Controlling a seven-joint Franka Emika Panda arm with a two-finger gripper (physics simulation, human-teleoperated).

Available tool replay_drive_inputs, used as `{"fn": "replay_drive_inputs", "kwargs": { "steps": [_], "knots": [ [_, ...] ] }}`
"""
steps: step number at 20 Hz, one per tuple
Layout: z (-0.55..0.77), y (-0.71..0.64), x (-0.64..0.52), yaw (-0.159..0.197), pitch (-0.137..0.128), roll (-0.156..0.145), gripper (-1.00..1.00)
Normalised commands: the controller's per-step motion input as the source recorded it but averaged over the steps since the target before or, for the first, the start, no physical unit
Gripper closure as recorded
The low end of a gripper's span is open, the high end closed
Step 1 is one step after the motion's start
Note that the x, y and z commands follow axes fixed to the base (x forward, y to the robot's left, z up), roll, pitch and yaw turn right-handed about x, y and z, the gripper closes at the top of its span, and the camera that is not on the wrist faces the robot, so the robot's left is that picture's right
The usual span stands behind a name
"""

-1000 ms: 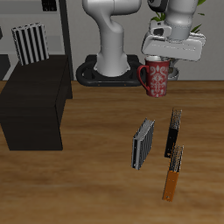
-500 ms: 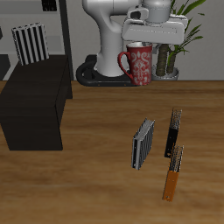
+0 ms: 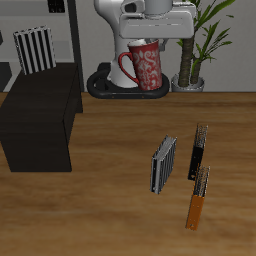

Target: Place the right striped book upright on top of the shelf and place the red mug on top of the shelf

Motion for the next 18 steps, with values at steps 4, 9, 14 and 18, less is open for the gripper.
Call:
{"fn": "replay_drive_inputs", "kwargs": {
  "steps": [4, 9, 14, 18],
  "knots": [
    [0.19, -0.12, 0.18, 0.006, 0.009, 0.005, 1.00],
    [0.14, -0.31, 0.28, -0.057, 0.074, 0.052, 1.00],
    [0.19, -0.48, 0.25, 0.007, 0.000, -0.009, 1.00],
    [0.24, -0.61, 0.21, -0.039, -0.009, -0.069, 1.00]
  ]
}}
